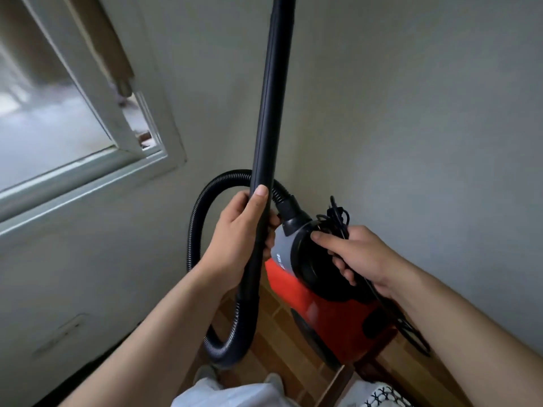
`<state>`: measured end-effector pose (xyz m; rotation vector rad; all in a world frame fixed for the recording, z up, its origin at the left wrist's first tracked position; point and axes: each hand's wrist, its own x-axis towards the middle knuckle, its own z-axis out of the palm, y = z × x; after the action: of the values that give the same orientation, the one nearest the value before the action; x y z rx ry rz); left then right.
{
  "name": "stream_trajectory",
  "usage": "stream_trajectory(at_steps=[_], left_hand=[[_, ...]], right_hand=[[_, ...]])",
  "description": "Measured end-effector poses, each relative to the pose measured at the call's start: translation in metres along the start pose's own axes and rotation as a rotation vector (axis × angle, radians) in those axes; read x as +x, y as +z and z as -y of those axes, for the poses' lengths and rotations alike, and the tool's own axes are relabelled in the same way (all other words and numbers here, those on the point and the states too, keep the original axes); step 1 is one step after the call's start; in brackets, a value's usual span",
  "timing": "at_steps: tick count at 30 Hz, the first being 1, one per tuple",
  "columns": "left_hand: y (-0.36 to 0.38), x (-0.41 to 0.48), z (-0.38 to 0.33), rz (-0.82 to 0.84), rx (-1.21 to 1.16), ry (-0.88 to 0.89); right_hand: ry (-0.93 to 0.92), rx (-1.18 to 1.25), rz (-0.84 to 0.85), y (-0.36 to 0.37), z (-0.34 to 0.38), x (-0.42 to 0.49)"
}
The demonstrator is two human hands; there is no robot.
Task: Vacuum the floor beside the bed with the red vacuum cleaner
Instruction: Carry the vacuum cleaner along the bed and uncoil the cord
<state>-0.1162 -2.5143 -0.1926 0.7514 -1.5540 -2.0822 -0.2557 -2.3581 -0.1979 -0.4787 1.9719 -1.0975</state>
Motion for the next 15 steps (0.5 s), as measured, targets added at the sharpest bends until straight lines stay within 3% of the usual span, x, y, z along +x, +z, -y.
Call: stream_trajectory(at_steps=[15], left_hand=[[-0.16, -0.138, -0.03, -0.379, -0.193, 0.13]], right_hand=[[-0.271, -0.364, 0.389, 0.167, 0.075, -0.016]])
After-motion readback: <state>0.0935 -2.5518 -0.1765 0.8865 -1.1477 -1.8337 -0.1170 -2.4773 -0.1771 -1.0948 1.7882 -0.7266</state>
